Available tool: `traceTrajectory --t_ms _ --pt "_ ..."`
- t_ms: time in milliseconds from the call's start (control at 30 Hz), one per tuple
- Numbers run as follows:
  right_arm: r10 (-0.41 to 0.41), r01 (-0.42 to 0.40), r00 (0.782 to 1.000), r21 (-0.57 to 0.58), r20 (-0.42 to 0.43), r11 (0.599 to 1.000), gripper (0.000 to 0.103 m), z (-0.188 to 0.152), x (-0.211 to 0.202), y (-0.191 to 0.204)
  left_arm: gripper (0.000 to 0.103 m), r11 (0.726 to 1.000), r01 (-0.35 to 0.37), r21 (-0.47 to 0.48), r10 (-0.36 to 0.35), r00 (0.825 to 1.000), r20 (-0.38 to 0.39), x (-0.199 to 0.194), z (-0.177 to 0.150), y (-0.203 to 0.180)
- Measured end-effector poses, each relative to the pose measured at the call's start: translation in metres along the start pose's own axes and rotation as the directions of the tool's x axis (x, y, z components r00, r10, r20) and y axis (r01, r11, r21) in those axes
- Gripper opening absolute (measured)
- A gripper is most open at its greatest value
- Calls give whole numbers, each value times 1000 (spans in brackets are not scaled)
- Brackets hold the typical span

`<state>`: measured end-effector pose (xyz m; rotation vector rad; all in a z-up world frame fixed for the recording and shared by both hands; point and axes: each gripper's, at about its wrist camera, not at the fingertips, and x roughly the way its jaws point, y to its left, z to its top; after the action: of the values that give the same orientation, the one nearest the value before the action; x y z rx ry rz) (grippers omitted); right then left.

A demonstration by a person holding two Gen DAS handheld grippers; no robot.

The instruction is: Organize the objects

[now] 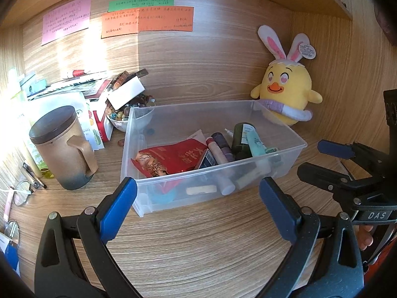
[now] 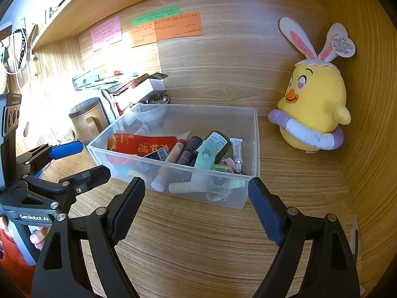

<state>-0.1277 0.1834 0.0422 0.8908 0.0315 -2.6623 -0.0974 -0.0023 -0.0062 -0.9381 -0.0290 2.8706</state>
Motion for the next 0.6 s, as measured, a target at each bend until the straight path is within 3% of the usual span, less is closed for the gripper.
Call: traceTrajectory --t_ms 600 --pt "-2 2 1000 4 3 1000 83 0 -1 0 100 1000 8 -2 -8 1000 -4 1 0 -5"
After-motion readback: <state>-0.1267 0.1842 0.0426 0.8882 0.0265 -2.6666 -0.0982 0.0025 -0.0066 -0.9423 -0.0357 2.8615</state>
